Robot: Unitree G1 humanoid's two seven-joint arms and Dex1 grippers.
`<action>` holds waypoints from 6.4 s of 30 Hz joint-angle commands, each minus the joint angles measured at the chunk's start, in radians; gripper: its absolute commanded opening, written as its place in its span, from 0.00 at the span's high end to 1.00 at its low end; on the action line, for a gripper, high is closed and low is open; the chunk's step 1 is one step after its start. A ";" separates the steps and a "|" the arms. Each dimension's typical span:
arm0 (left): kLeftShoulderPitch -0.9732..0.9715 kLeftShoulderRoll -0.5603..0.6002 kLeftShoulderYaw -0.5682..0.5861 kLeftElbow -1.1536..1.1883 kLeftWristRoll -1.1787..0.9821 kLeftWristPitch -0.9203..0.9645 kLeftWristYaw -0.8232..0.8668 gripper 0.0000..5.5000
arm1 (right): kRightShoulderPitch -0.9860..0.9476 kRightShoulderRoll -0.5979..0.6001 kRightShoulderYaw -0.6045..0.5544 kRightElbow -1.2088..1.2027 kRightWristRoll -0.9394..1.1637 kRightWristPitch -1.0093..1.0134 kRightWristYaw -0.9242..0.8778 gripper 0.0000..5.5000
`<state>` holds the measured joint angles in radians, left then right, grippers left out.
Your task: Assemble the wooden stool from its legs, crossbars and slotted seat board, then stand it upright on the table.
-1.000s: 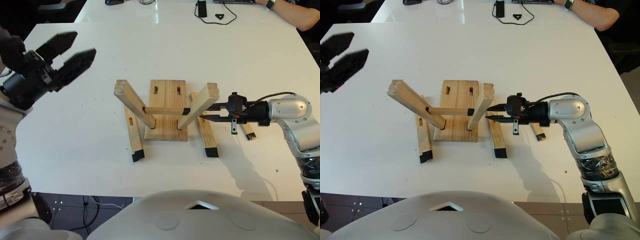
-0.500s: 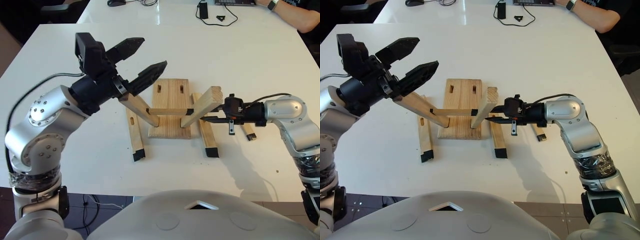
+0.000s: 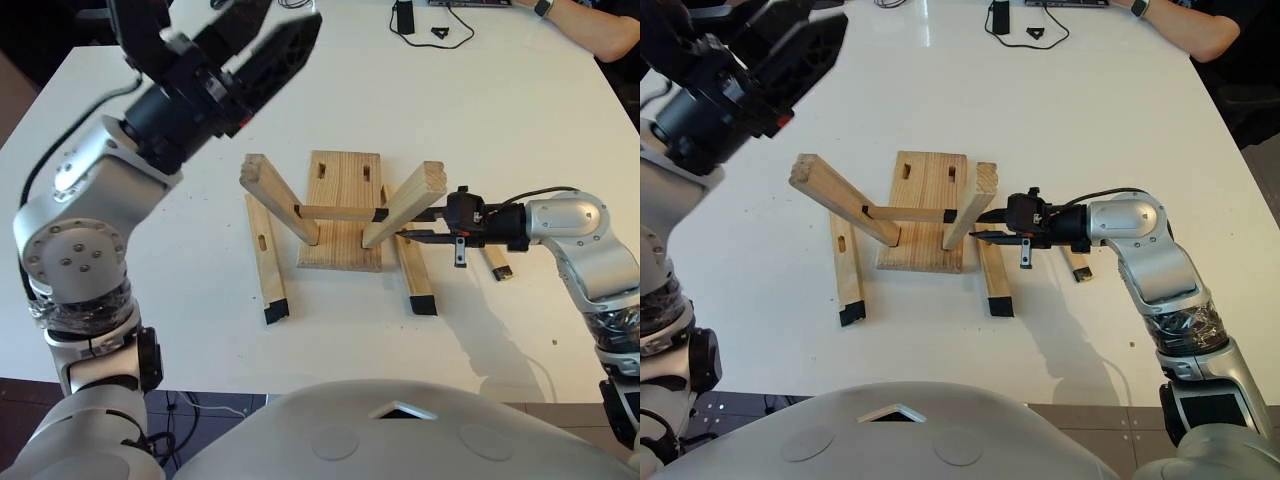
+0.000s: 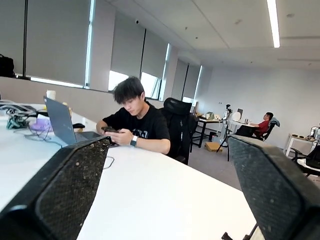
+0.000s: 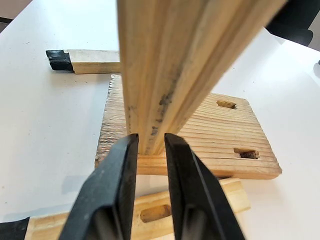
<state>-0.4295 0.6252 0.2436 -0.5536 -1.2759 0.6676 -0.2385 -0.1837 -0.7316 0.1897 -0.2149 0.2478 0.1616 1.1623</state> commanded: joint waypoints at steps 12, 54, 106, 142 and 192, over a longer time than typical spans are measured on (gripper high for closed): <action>0.528 0.168 -0.057 0.202 0.655 -0.244 -0.357 0.22 | -0.001 0.041 0.012 0.213 -0.025 -0.067 0.006 0.82; 0.461 0.056 -0.236 0.457 1.022 -0.475 -0.419 0.22 | 0.025 -0.066 -0.001 0.420 -0.150 -0.315 -0.081 0.61; -0.061 -0.081 -0.459 0.782 1.338 -0.658 -0.332 0.22 | 0.296 -0.027 0.061 -0.190 0.073 0.120 -0.011 0.61; 0.629 0.112 -0.474 0.230 1.184 -0.724 -0.519 0.22 | -0.023 0.053 0.106 0.251 -0.227 -0.057 -0.218 0.61; 0.521 -0.031 -0.353 0.470 1.284 -0.681 -0.385 0.22 | -0.023 0.051 -0.057 0.178 -0.217 0.010 -0.240 0.61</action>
<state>0.0617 0.5969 -0.1366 -0.0497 0.0075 -0.0324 -0.6496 -0.2145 -0.6254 0.2354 0.0424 -0.0321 0.1214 0.9144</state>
